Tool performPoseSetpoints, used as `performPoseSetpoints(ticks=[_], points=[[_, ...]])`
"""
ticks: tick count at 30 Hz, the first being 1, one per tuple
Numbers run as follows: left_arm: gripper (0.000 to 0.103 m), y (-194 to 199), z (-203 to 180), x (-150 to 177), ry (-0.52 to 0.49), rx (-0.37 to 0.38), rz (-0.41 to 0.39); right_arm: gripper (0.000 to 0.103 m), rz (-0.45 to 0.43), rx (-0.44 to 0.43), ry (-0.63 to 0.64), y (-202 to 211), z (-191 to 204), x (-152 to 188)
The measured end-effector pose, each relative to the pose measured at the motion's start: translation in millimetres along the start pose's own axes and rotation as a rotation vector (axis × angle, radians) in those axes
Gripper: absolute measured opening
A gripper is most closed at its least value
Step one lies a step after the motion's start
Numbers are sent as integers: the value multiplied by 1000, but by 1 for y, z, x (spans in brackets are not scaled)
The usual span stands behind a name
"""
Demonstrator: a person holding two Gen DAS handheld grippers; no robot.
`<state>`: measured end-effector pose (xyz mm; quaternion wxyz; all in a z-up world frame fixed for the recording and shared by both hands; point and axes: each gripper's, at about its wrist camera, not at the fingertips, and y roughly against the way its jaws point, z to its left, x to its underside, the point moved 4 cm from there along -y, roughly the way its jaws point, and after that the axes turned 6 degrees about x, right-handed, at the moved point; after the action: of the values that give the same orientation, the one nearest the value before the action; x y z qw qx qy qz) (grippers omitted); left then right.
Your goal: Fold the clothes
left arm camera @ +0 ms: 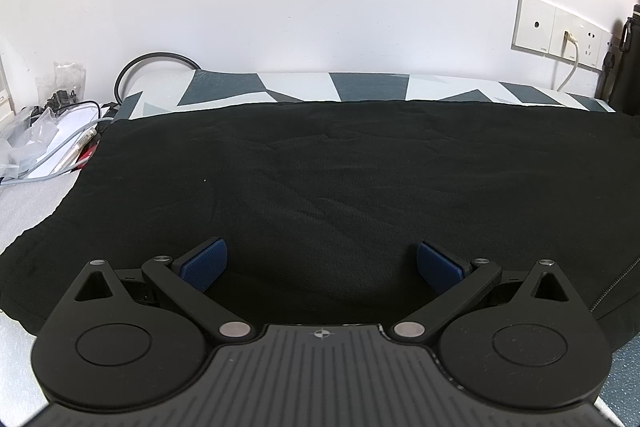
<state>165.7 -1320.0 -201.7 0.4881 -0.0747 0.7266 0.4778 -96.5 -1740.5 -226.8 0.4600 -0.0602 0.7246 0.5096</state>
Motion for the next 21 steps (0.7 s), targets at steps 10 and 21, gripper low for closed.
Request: performPoseSetpoints(ticks=[10,21], points=[[103,16,-8,-1,-4,-6,1,102,-108,-24,-12,66,-1,-29],[103,96,-48,1,-59,55,-55,102,-237,-141,-29,187,-58,-38]])
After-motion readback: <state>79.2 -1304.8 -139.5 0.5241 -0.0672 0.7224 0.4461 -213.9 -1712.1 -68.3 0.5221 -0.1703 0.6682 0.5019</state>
